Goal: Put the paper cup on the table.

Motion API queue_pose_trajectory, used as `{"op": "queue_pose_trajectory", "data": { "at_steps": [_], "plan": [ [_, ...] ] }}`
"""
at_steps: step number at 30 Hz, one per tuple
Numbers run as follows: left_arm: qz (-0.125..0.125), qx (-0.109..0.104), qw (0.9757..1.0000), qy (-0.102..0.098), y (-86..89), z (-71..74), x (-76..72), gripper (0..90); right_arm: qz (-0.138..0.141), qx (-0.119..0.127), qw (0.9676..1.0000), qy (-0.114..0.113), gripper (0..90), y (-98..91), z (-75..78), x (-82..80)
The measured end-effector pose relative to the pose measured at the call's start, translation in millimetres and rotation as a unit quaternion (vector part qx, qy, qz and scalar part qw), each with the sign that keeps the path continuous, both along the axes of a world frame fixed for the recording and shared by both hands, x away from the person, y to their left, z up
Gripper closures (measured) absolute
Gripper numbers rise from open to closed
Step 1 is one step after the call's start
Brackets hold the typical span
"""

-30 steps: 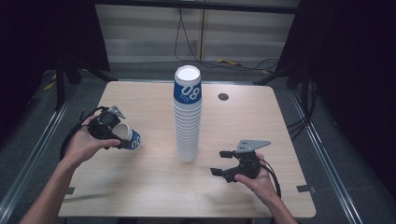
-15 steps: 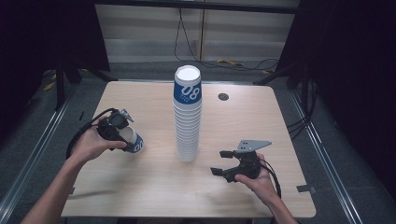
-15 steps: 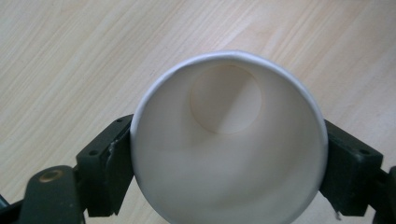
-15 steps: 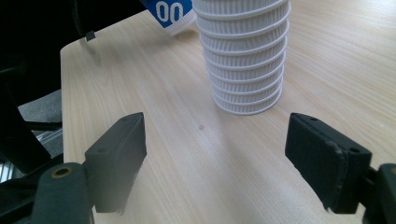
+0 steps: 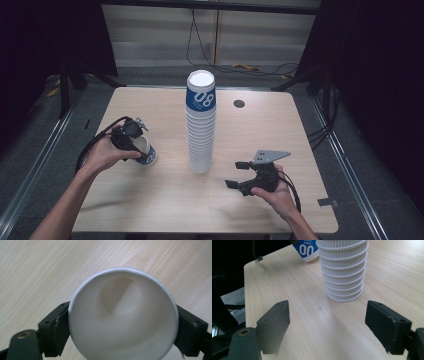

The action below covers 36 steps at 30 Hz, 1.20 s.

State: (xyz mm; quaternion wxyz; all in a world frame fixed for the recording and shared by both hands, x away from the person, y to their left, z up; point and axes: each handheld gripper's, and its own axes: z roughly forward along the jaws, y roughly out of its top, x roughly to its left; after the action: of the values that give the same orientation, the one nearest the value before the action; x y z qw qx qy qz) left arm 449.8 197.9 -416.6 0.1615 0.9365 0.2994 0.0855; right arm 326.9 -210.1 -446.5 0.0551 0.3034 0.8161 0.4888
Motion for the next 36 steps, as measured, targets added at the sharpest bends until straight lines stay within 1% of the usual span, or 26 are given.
{"op": "queue_pose_trajectory", "data": {
  "at_steps": [3, 4, 6, 7, 8, 9, 10, 11, 15, 18, 19, 21, 22, 24, 25, 27, 28, 30, 31, 32, 33, 36],
  "plan": [
    [0.001, 0.007, 1.0000, -0.005, -1.9, -2.4, 1.5, 13.8, 0.000, 0.001, 1.0000, 0.000, 19.9, -0.3, 0.5, 0.0],
    [-0.002, 0.015, 0.9999, -0.008, -3.0, -3.4, 2.2, 13.8, 0.000, 0.001, 1.0000, 0.000, 19.9, -0.3, 0.5, 0.0],
    [0.000, 0.013, 0.9999, -0.005, -5.0, -6.5, 3.6, 12.9, 0.002, -0.001, 1.0000, 0.003, 19.9, -0.4, 0.0, 0.2],
    [-0.002, 0.014, 0.9999, 0.001, -5.4, -7.2, 4.9, 12.9, 0.002, -0.002, 1.0000, 0.003, 19.8, -0.4, -0.1, 0.3],
    [0.002, 0.011, 0.9999, 0.000, -6.1, -8.9, 5.5, 12.9, 0.002, -0.002, 1.0000, 0.003, 19.8, -0.4, -0.2, 0.3],
    [0.000, 0.013, 0.9999, 0.002, -6.2, -9.6, 6.3, 12.9, 0.002, -0.002, 1.0000, 0.003, 19.8, -0.4, -0.2, 0.3],
    [0.005, 0.007, 1.0000, 0.001, -6.6, -10.8, 6.6, 13.1, 0.003, -0.002, 1.0000, 0.004, 19.8, -0.4, -0.2, 0.2],
    [0.003, 0.005, 1.0000, 0.002, -6.7, -11.7, 6.5, 13.1, 0.003, -0.001, 1.0000, 0.003, 19.8, -0.4, -0.2, 0.2],
    [-0.001, 0.007, 0.9999, 0.008, -7.0, -15.5, 5.9, 14.6, 0.002, -0.001, 1.0000, 0.003, 19.8, -0.8, -0.1, 0.2],
    [0.006, -0.002, 0.9999, 0.010, -3.5, -16.4, 6.0, 14.8, -0.001, -0.001, 1.0000, 0.001, 19.7, -0.8, 0.1, -0.1],
    [0.012, -0.013, 0.9998, 0.012, -1.5, -17.0, 6.2, 14.9, -0.003, -0.001, 1.0000, 0.000, 19.5, -0.9, 0.1, -0.1],
    [0.013, -0.024, 0.9995, 0.016, 2.9, -18.7, 5.9, 14.9, -0.005, 0.001, 1.0000, 0.001, 19.3, -1.8, 0.3, 0.2],
    [0.010, -0.025, 0.9995, 0.018, 4.5, -19.3, 5.9, 15.4, -0.006, 0.001, 1.0000, 0.002, 19.3, -2.3, 0.2, 0.4],
    [0.017, -0.031, 0.9991, 0.022, 7.9, -24.5, 4.5, 15.7, -0.005, 0.001, 1.0000, 0.001, 19.3, -2.4, -0.6, 0.9],
    [0.017, -0.031, 0.9991, 0.022, 7.9, -24.5, 4.5, 16.3, -0.006, 0.000, 1.0000, 0.004, 19.3, -2.2, -0.7, 0.7],
    [0.014, -0.021, 0.9994, 0.022, 8.8, -27.9, 3.9, 16.4, -0.005, 0.000, 1.0000, 0.005, 19.3, -1.4, -0.9, 0.8],
    [0.014, -0.020, 0.9995, 0.020, 9.0, -29.4, 3.1, 16.4, -0.005, 0.000, 1.0000, 0.005, 19.3, -1.4, -0.9, 0.8],
    [0.015, -0.028, 0.9993, 0.019, 10.6, -31.7, 1.8, 16.4, -0.005, 0.000, 1.0000, 0.004, 19.3, -0.9, -1.0, 0.8],
    [0.018, -0.028, 0.9992, 0.020, 11.2, -32.3, 0.4, 16.5, -0.004, 0.001, 1.0000, 0.004, 19.3, -0.9, -1.0, 0.7],
    [0.017, -0.030, 0.9992, 0.021, 12.4, -32.7, -0.6, 16.5, -0.005, 0.000, 1.0000, 0.005, 19.3, -1.2, -1.0, 0.6],
    [0.015, -0.029, 0.9993, 0.019, 13.6, -32.6, -1.5, 16.5, -0.005, 0.001, 1.0000, 0.006, 19.3, -1.5, -0.9, 0.6],
    [0.014, -0.039, 0.9990, 0.014, 16.4, -30.9, -8.4, 16.5, -0.003, 0.003, 0.9999, 0.010, 18.4, -2.4, -0.9, 0.8]
  ]
}}
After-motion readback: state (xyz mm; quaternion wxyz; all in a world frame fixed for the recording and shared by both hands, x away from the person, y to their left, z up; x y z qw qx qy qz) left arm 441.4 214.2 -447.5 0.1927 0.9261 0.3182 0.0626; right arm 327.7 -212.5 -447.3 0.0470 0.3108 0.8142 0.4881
